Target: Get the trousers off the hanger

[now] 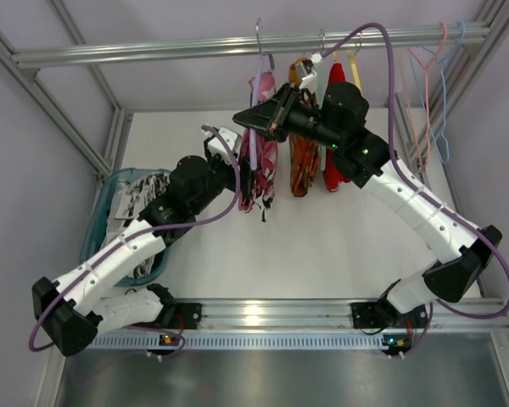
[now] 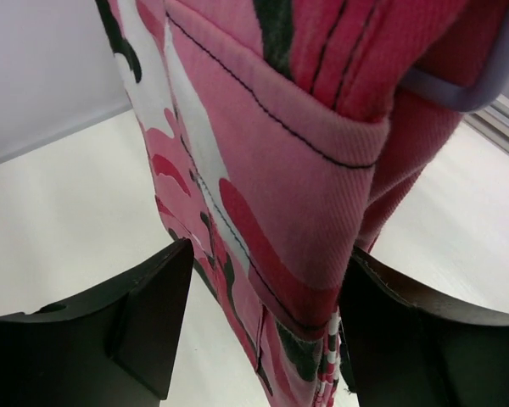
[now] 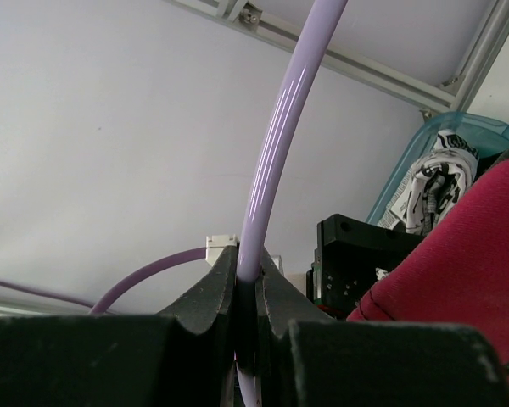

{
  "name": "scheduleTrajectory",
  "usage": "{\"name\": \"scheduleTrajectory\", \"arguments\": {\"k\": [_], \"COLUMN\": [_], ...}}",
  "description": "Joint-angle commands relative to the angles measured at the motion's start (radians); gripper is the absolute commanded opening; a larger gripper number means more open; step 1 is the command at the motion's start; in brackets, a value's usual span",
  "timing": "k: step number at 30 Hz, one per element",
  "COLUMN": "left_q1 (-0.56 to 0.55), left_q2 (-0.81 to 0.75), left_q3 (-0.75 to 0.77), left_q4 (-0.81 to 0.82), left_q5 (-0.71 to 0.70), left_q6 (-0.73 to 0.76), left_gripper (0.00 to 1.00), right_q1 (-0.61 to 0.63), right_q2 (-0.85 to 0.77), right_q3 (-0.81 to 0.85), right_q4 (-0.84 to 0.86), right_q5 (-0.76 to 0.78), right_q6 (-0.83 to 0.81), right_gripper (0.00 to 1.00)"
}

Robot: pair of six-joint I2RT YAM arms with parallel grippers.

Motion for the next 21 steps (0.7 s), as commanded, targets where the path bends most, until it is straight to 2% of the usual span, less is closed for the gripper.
{"name": "scheduleTrajectory", "arguments": {"k": [1, 7, 18, 21], "left_q1": [-0.002, -0.002, -0.002, -0.002], "left_q2": [-0.016, -0.067, -0.027, -0.027], "left_q3": [0.007, -0.034, -0.047, -0.056], "left_q4": [0.084, 0.058, 0.051, 0.051], "left_q5": [-0.061, -0.009, -0.017, -0.012], "left_q6": [-0.015, 0.019, 0.039, 0.034], "left_gripper": [0.7, 0.75, 0.88, 0.88], "right_q1": [0.019, 0.012, 0.012, 0.006], "right_q2": [-0.077, -0.083, -0.08, -0.081], "right_q3": [0.09, 0.087, 0.104, 0.106], "right_q4": [0.244, 0.252, 0.255, 0.261], "right_q5": [0.006, 0.001, -0.007, -0.014], "right_q6": [-0.04, -0.035, -0.02, -0.017], "right_gripper": [0.0, 0.0, 0.0, 0.0]}}
